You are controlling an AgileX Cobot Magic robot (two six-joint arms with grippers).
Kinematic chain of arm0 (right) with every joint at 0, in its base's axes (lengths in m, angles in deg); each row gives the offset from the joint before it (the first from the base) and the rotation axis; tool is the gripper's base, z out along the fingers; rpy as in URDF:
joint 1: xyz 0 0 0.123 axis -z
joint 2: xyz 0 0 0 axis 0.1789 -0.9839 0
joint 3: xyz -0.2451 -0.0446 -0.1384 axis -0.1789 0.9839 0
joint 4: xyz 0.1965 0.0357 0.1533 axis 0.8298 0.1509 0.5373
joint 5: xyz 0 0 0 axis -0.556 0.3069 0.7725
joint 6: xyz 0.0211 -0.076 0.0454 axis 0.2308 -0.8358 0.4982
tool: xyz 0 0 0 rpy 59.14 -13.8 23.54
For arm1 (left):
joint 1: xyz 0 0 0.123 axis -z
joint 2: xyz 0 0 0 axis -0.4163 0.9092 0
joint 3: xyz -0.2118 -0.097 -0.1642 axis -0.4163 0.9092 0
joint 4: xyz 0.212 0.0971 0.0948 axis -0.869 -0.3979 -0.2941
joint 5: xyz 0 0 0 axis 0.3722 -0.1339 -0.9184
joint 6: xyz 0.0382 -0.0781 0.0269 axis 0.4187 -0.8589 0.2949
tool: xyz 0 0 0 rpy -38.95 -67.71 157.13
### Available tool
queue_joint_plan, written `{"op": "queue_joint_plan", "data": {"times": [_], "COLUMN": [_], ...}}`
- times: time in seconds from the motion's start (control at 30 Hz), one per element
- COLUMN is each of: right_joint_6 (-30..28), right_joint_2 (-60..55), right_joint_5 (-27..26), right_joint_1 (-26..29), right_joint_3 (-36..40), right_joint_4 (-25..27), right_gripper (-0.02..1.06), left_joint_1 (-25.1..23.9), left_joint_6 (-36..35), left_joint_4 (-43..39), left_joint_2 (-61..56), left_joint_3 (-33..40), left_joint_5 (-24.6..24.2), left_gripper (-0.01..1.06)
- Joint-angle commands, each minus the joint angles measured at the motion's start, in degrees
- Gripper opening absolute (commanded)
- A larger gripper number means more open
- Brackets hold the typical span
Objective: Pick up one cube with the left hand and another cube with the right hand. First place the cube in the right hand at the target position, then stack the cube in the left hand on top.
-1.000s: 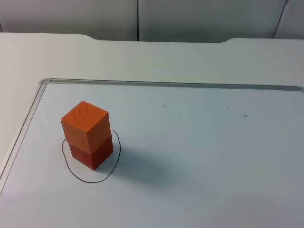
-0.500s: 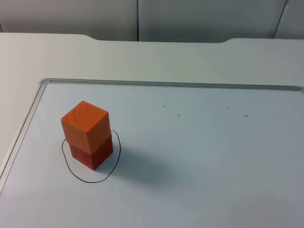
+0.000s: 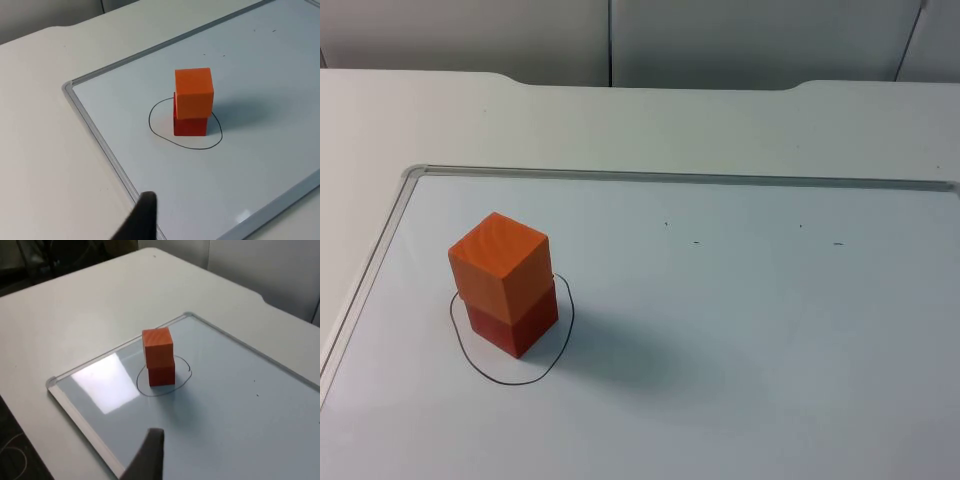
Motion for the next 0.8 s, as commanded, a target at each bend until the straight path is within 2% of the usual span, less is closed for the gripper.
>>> {"op": "queue_joint_plan", "data": {"times": [0.0,0.13,0.2,0.5,0.6,0.77], "right_joint_6": [0.40,0.66,0.66,-1.10,-1.19,-0.92], "right_joint_2": [2.44,5.04,5.88,6.11,6.11,6.11], "right_joint_5": [0.23,0.34,0.88,3.11,3.09,4.44], "right_joint_1": [-0.19,-0.19,-0.19,-0.19,-0.19,-0.19], "right_joint_3": [0.24,0.24,0.24,0.24,0.24,0.34], "right_joint_4": [-0.47,-0.23,-0.23,-0.23,-0.37,-0.13], "right_gripper": [0.86,0.86,0.86,0.86,0.86,0.86], "left_joint_1": [0.02,0.02,0.02,-0.10,-0.10,-0.10], "left_joint_6": [-0.62,-0.62,-0.62,-1.62,-6.46,-7.42], "left_joint_4": [-0.30,-0.30,-0.18,-0.68,-3.19,-3.67], "left_joint_2": [-0.31,-0.31,-0.31,-0.31,-0.31,-0.31], "left_joint_3": [0.10,0.56,2.03,1.91,1.91,1.91], "left_joint_5": [0.60,1.08,3.72,3.71,3.71,3.71], "left_gripper": [1.05,1.05,1.05,1.05,1.05,1.05]}}
